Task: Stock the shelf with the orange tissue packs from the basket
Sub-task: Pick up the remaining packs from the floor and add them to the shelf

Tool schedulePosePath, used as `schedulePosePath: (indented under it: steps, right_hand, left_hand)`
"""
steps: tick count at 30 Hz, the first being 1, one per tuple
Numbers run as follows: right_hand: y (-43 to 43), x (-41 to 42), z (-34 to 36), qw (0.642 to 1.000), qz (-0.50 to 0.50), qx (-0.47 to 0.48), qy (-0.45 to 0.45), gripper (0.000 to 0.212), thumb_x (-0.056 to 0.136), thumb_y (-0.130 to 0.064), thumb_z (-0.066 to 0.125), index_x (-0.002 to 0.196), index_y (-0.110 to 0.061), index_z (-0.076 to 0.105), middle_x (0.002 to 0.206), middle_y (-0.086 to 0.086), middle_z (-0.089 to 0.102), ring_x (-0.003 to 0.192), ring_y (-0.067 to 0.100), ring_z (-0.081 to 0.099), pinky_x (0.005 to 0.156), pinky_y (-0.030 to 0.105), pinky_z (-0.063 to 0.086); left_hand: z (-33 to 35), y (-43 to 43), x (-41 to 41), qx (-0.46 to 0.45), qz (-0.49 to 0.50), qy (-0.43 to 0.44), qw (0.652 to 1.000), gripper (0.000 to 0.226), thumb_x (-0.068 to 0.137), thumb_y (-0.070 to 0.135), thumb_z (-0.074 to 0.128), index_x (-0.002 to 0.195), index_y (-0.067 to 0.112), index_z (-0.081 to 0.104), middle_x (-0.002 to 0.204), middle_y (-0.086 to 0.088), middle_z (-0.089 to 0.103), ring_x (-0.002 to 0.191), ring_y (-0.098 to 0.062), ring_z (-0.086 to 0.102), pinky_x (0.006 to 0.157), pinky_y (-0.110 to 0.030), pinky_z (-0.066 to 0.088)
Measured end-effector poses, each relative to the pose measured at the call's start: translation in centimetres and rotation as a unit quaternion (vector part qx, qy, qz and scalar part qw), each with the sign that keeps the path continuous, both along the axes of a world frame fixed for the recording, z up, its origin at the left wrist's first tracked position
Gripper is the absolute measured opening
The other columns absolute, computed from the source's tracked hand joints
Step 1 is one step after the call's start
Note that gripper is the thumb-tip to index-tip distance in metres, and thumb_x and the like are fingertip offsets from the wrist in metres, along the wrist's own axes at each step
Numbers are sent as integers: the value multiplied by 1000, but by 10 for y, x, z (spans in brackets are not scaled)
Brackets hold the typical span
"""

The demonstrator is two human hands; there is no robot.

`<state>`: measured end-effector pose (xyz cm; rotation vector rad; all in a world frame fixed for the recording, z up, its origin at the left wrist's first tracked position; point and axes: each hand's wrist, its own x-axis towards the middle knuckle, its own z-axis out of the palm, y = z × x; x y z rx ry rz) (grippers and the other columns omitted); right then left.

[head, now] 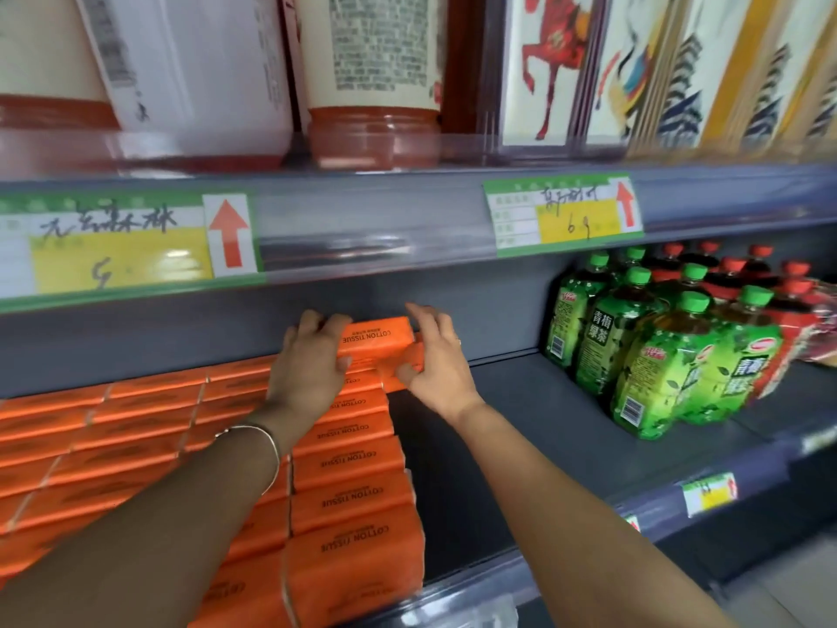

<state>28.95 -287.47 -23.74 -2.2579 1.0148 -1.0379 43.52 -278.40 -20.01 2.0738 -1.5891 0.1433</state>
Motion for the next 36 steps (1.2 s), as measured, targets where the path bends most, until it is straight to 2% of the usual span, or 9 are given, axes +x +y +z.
schedulePosePath:
  steps: [3,6,8,12,15,21,24,31,36]
  right_hand:
    - [4,-10,2,999,-2,-34,15,61,78,-7,62,135,-21,46,127,7,43,116,31,48,99,40,43]
    - [-3,-30,-2,997,-65,0,-37,51,75,-5,62,124,-17,54,117,9,48,105,31,55,93,37,46]
    - [-8,-46,-11,991,-125,41,-25,48,77,-8,61,123,-19,53,118,8,47,103,32,55,91,34,44]
    - [-19,-52,-33,974,-168,124,83,47,81,-12,55,127,-23,48,123,8,40,107,39,52,90,38,44]
    - [-30,-31,-39,970,-159,135,122,48,85,-10,51,131,-23,46,129,11,35,109,40,51,92,39,44]
    - [-42,10,-40,968,-197,156,16,50,83,0,47,131,-15,42,122,14,37,99,41,55,89,41,45]
    - [-36,15,-48,973,-172,156,15,47,83,-1,46,129,-9,42,121,15,41,104,41,53,92,42,43]
    - [-21,-10,-58,977,-144,143,66,66,88,-10,51,147,-20,24,140,14,31,124,39,39,104,44,35]
    - [5,-54,-53,975,-161,84,130,52,94,-21,52,142,-15,35,135,15,39,122,38,41,101,42,37]
  left_hand:
    - [-1,-1,-17,-14,-72,16,997,55,84,9,65,136,16,45,128,-12,43,119,-34,47,106,-39,35]
    - [-2,-3,-26,-38,-100,33,994,61,83,5,64,139,16,41,132,-10,42,124,-31,46,108,-39,35]
    - [-4,-3,-23,-33,-80,25,996,61,85,9,62,141,18,37,134,-10,42,124,-32,44,107,-40,36]
    - [-16,-8,-12,66,-26,-5,997,60,88,24,60,142,24,33,139,-8,41,127,-31,41,105,-39,37]
    - [-28,-12,-6,130,-20,-22,991,59,89,35,57,142,29,32,143,-4,38,132,-27,38,107,-42,35]
    - [-41,-18,1,164,-28,-53,985,56,93,45,47,143,35,25,146,2,35,136,-23,34,110,-44,27]
    - [-41,-20,3,172,-26,-71,982,51,94,47,44,142,36,29,146,3,36,135,-23,34,109,-42,28]
    - [-41,-14,-8,164,-40,-70,983,41,93,44,46,134,35,43,141,5,40,131,-19,38,106,-39,34]
    - [-38,4,-43,121,-99,-89,984,36,92,37,50,128,33,49,135,8,46,128,-18,42,104,-32,33]
